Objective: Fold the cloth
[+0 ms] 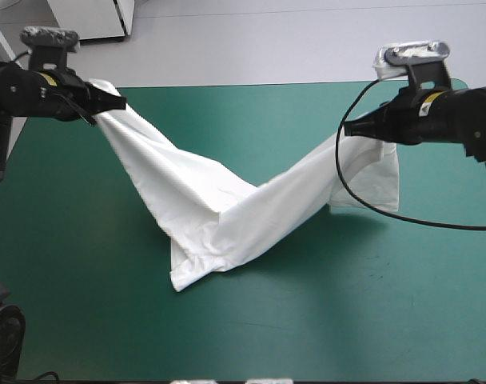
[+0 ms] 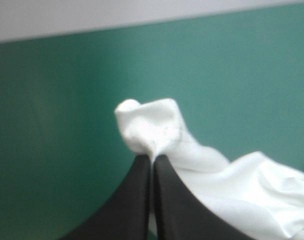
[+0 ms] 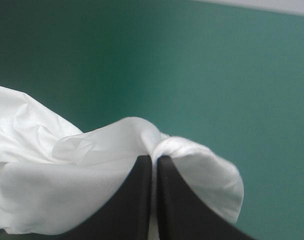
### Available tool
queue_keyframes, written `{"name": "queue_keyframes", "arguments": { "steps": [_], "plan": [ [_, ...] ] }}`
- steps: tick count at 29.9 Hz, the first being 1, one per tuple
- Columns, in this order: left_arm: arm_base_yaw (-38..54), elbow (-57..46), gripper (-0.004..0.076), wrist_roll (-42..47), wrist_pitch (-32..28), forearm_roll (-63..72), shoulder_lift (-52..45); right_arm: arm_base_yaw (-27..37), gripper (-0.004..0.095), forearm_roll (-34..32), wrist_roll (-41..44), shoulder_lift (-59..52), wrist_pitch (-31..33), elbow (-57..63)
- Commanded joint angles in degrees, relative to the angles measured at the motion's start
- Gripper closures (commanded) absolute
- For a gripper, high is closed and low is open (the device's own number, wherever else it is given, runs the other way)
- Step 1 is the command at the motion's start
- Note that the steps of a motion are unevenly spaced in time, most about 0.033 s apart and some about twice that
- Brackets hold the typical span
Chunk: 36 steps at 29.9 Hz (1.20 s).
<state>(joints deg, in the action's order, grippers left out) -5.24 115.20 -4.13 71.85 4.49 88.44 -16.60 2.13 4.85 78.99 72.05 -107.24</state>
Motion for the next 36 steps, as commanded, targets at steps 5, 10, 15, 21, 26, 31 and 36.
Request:
{"name": "queue_keyframes", "arguments": {
  "steps": [5, 10, 15, 21, 26, 31, 36],
  "plan": [
    [0.11, 19.93, 0.0733, 0.78, 0.13, 4.42, -2.62, 0.00, 0.0925, -1.39, -5.93, -2.24, -1.67, -18.81],
    [0.11, 30.35, 0.0733, 0.80, -4.50, 7.79, -2.62, 0.00, 0.0925, -2.82, -7.73, -2.24, -4.75, -29.33],
    [0.11, 39.53, 0.0733, 0.80, -8.66, 9.99, -2.62, 0.00, 0.0925, -2.66, -9.95, -2.24, -8.00, -36.96],
    [0.11, 44.04, 0.0733, 0.69, -8.47, 10.22, -2.62, 0.00, 0.0925, -2.79, -10.09, -2.28, -7.63, -40.00],
    [0.11, 43.81, 0.0733, 0.41, 1.44, 9.86, -1.76, 0.00, 0.0925, -3.16, -7.23, -2.17, -0.38, -37.25],
    [0.11, 34.60, 0.0733, 0.92, 2.01, 12.09, -0.92, 0.00, 0.0925, -1.46, -3.57, -3.10, -0.48, -26.18],
    [-0.67, 15.07, 0.0733, -0.23, 2.01, 12.34, -1.95, 0.00, 0.0925, 0.59, -2.45, -5.06, -0.48, -8.05]
  ]
}}
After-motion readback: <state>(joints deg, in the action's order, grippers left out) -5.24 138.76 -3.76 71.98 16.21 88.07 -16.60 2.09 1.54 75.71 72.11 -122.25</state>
